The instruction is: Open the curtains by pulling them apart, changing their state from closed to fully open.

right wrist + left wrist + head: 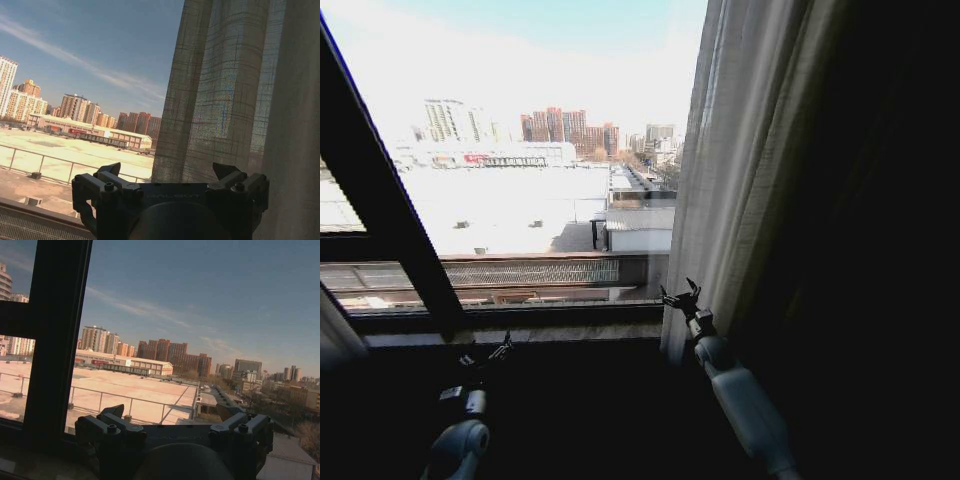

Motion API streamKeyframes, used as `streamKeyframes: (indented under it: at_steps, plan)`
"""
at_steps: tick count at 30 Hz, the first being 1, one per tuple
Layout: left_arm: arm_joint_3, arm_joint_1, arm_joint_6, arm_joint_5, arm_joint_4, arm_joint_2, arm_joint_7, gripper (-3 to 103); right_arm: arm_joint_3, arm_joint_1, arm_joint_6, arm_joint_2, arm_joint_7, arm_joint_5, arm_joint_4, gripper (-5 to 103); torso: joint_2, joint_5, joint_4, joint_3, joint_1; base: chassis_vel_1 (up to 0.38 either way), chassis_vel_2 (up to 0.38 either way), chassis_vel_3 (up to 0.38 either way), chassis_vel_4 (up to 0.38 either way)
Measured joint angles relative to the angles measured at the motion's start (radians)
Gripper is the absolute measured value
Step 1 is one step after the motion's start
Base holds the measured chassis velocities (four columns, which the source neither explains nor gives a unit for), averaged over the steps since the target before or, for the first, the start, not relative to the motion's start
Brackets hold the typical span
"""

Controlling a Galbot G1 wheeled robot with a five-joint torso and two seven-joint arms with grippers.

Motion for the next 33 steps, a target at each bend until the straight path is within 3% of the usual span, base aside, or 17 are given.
streamKeyframes:
  at_steps: [11, 24, 29, 33]
  plan:
    - [0.0, 0.0, 0.0, 0.0, 0.0, 0.0, 0.0, 100, 0.053, -0.075, 0.017, -0.038, -0.008, 0.006, 0.018, 100, 0.0, 0.0001, -0.0004, 0.0, 0.0, 0.0, 0.0, 0.0, 0.0]
    - [0.0, 0.0, 0.0, 0.0, 0.0, 0.0, 0.0, 100, 0.01, 0.099, 0.013, 0.06, 0.0, -0.015, -0.158, 100, 0.0, 0.0001, 0.0, 0.0, 0.0, 0.0, 0.0, 0.0, 0.0]
    - [0.0, 0.0, 0.0, 0.0, 0.0, 0.0, 0.0, 100, 0.008, 0.12, 0.018, 0.067, -0.002, -0.021, -0.192, 103, 0.0, 0.0002, -0.0005, 0.0, 0.0, 0.0, 0.0, 0.0, 0.0]
    - [0.0, 0.0, 0.0, 0.0, 0.0, 0.0, 0.0, 100, 0.009, 0.12, 0.032, 0.066, -0.013, -0.016, -0.195, 90, 0.0, 0.0002, -0.0004, 0.0, 0.0, 0.0, 0.0, 0.0, 0.0]
